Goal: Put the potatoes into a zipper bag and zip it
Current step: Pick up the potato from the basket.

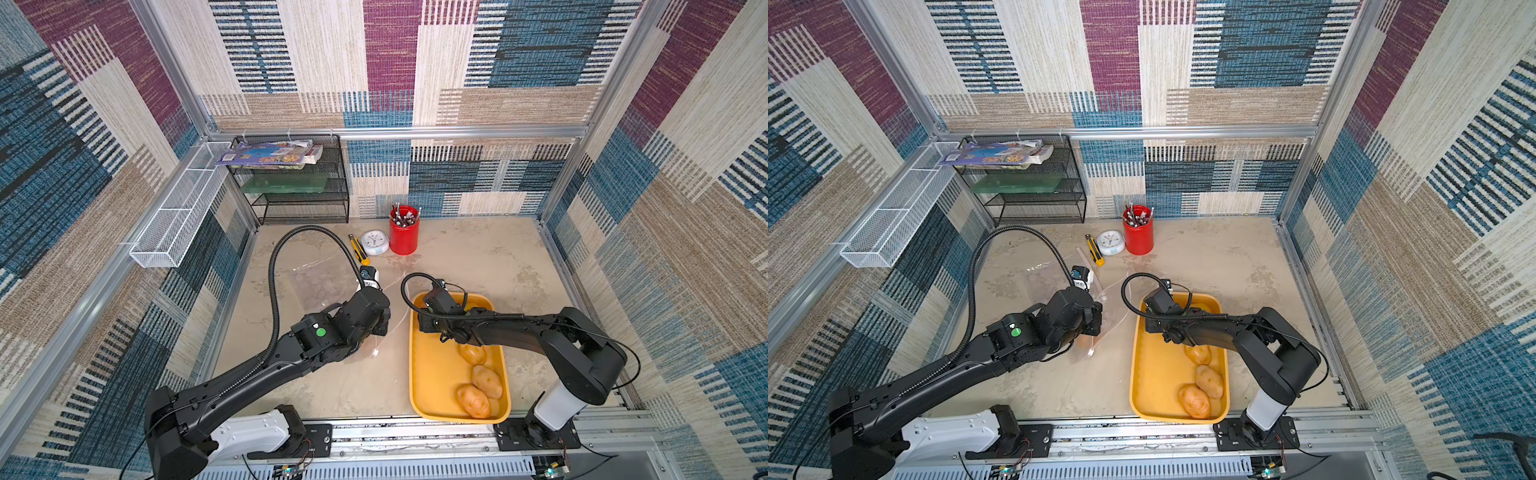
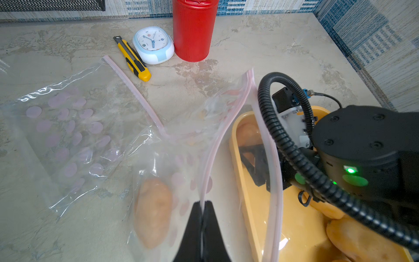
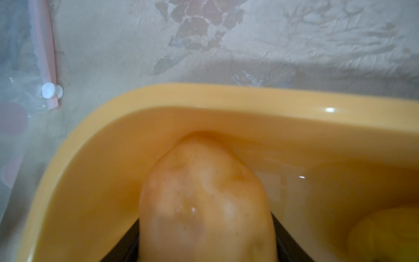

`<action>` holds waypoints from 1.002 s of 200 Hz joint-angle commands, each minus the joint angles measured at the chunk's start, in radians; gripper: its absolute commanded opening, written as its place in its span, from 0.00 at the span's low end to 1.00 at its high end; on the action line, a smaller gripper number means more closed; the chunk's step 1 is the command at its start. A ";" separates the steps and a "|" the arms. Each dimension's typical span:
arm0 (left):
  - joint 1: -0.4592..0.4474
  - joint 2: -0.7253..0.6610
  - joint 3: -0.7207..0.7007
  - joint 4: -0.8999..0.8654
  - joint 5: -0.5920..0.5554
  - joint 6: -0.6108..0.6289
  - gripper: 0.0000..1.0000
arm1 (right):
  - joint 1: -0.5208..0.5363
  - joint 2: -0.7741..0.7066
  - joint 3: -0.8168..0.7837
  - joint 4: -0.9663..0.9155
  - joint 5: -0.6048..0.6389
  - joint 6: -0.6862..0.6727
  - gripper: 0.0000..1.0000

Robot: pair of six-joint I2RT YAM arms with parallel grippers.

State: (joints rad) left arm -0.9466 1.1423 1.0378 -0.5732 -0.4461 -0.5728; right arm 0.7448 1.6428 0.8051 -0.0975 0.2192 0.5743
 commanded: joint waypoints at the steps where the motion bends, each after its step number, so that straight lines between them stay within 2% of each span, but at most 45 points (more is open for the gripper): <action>1: 0.001 -0.001 0.000 0.008 -0.016 -0.015 0.00 | 0.004 -0.039 -0.014 0.005 0.011 0.001 0.58; 77: 0.001 0.017 0.002 0.012 0.000 -0.013 0.00 | 0.009 -0.380 -0.150 -0.061 0.056 0.051 0.53; 128: 0.001 0.019 0.002 0.015 0.006 -0.012 0.00 | 0.034 -0.608 -0.144 -0.167 0.108 0.079 0.49; 165: 0.000 0.022 0.004 0.015 0.008 -0.013 0.00 | 0.110 -0.709 -0.071 -0.230 0.148 0.078 0.48; 200: 0.001 0.028 0.005 0.018 0.014 -0.013 0.00 | 0.221 -0.724 -0.005 -0.229 0.205 0.078 0.48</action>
State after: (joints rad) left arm -0.9466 1.1652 1.0378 -0.5720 -0.4385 -0.5728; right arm 0.9119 0.9215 0.7662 -0.3134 0.3664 0.6472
